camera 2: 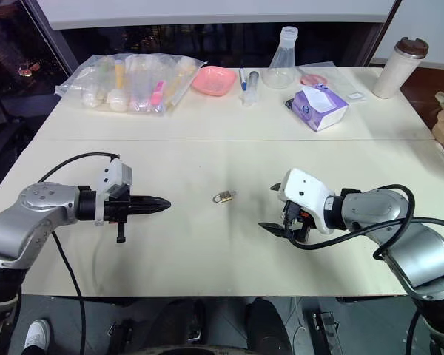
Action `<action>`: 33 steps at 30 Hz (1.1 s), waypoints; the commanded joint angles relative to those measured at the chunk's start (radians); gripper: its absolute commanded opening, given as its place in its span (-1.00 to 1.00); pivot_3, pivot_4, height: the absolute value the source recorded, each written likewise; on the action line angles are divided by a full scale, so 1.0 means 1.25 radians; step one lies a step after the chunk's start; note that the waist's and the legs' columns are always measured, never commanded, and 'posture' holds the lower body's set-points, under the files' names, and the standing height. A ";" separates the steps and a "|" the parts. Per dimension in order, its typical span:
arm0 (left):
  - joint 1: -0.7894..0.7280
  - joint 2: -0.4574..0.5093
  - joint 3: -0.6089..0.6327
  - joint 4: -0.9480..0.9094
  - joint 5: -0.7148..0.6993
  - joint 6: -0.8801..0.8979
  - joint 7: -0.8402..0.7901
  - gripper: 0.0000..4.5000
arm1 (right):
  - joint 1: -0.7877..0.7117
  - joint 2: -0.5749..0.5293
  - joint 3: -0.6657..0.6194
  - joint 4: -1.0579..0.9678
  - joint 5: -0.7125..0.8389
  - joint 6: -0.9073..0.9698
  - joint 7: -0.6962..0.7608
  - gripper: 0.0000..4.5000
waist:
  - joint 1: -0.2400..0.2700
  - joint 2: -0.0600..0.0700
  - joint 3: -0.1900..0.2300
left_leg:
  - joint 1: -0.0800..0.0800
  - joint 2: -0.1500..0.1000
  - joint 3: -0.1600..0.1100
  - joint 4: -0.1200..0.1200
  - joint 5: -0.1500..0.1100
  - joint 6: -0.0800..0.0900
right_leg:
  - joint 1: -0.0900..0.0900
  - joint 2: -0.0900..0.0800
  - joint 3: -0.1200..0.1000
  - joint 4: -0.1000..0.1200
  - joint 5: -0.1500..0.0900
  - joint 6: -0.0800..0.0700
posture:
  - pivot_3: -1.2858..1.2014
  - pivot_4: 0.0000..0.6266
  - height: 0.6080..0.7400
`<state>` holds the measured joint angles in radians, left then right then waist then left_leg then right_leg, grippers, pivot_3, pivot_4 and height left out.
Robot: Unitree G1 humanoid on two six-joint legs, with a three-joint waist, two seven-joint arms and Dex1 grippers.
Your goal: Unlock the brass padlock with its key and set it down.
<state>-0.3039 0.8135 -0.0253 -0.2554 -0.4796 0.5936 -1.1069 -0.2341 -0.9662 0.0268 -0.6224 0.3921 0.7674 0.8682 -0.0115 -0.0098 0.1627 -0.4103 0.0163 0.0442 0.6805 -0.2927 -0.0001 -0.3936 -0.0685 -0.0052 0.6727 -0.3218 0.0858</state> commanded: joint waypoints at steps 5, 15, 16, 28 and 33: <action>0.015 -0.038 -0.017 -0.002 0.036 -0.067 0.024 -1.00 | -0.017 -0.005 -0.004 -0.012 -0.011 -0.014 -0.006 0.99 | 0.000 0.000 0.000 | 0.000 0.000 0.000 0.000 0.000 0.000 | 0.000 0.000 0.000 0.000 0.000 0.000 | 0.03 -0.52 0.62; -0.017 -0.180 -0.111 0.066 0.141 -0.169 0.114 0.12 | -0.026 0.013 0.003 -0.017 -0.014 -0.007 -0.027 1.00 | 0.001 0.000 0.000 | 0.000 0.000 0.000 0.001 0.000 0.000 | 0.001 0.000 0.000 0.000 0.000 0.000 | 0.03 -0.52 0.62; -0.023 -0.187 -0.125 0.077 0.151 -0.182 0.109 0.30 | -0.029 0.012 0.000 -0.014 -0.015 -0.006 -0.028 1.00 | 0.001 0.000 0.000 | 0.000 0.000 0.000 0.001 0.000 0.000 | 0.001 0.001 0.000 0.000 0.000 0.000 | 0.03 -0.52 0.62; -0.141 -0.345 -0.210 0.351 0.284 -0.354 0.153 0.99 | -0.010 0.017 -0.013 -0.038 -0.021 0.014 -0.073 1.00 | 0.003 0.000 0.000 | 0.000 0.000 0.000 0.002 0.000 0.001 | 0.001 0.002 0.000 0.000 0.000 0.001 | 0.03 -0.52 0.62; -0.179 -0.392 -0.219 0.435 0.319 -0.399 0.183 0.99 | 0.006 0.018 -0.021 -0.062 -0.017 0.031 -0.093 1.00 | 0.004 0.000 0.000 | 0.000 0.000 0.000 0.002 0.000 0.001 | 0.001 0.002 0.000 0.000 0.000 0.001 | 0.03 -0.52 0.62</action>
<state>-0.5038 0.3373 -0.2985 0.2733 -0.0982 0.1226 -0.9001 -0.2305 -0.9478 0.0325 -0.6515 0.3665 0.8039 0.7640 -0.0064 -0.0100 0.1626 -0.4101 0.0161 0.0440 0.6828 -0.2932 0.0011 -0.3916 -0.0660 -0.0057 0.6726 -0.3212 0.0868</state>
